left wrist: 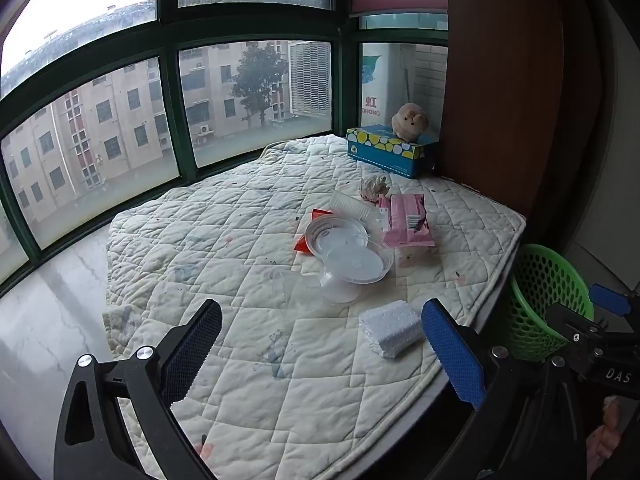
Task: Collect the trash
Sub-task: 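Move the right tool toward the white foam block on the mattress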
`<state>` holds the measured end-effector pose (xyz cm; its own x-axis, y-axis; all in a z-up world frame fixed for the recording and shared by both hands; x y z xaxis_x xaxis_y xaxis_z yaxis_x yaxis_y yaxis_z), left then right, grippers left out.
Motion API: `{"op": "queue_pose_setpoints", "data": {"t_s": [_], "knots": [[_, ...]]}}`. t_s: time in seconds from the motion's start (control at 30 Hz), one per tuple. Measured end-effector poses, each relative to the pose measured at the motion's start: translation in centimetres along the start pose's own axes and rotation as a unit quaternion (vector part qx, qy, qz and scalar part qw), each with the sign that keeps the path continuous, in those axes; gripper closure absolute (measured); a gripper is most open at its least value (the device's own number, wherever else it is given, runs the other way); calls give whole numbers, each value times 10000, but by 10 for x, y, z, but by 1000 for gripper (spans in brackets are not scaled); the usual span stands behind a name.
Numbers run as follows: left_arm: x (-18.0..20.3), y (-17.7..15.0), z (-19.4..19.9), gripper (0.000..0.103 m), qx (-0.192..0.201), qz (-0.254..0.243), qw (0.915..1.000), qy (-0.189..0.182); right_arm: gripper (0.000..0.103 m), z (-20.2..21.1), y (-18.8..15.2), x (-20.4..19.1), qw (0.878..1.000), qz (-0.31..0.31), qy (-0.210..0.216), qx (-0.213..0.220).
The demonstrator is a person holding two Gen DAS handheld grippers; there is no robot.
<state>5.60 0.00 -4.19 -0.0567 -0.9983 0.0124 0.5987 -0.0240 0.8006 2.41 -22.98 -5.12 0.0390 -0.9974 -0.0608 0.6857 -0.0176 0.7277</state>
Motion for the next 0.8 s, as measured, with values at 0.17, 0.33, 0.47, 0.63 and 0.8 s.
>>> {"op": "queue_pose_setpoints", "data": {"t_s": [0.17,0.33,0.47,0.63,0.8], "knots": [[-1,0,0,6,2,1,10000,-3,5,0,1,-1,10000,9,2,-14],[2,0,-1,6,3,-14,10000,17,5,-3,0,-2,10000,-1,17,-29],[2,-1,-6,6,-14,7,10000,25,5,-5,-1,-5,10000,18,27,-43],[-2,0,-6,6,-25,17,10000,10,5,-6,-1,-4,10000,23,30,-73],[-3,0,-6,6,-32,22,10000,4,5,-7,-1,-5,10000,36,31,-81]]}}
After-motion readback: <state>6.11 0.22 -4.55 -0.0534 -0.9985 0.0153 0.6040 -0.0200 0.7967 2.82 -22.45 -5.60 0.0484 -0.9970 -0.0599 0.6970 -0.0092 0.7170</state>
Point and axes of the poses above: each gripper's, at about its wrist camera, not at the fingertips, and z roughly against the way its jaws point, x to its right, y to its top, the point moved 7 cm from there along -z, roughly the way its jaws point, and after that the axes turned 3 degrees about -y, right-handed, at the moved point
